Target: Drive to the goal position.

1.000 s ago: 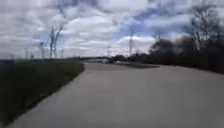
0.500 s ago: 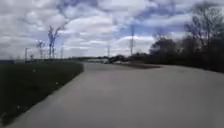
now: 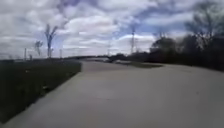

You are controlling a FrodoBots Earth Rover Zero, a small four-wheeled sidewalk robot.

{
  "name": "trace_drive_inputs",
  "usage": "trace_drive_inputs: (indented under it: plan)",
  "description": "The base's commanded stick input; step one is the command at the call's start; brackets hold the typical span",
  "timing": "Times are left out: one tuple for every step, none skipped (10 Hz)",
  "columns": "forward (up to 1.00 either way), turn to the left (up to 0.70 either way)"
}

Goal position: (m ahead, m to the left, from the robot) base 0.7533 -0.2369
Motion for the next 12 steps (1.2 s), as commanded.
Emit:
trace_drive_inputs:
  plan:
    - [0.91,0.00]
    - [0.91,0.00]
    - [0.91,0.00]
    - [0.91,0.00]
    - [0.91,0.00]
    - [0.91,0.00]
    - [0.91,0.00]
    - [0.91,0.00]
    - [0.91,0.00]
    - [0.91,0.00]
    - [0.91,0.00]
    - [0.91,0.12]
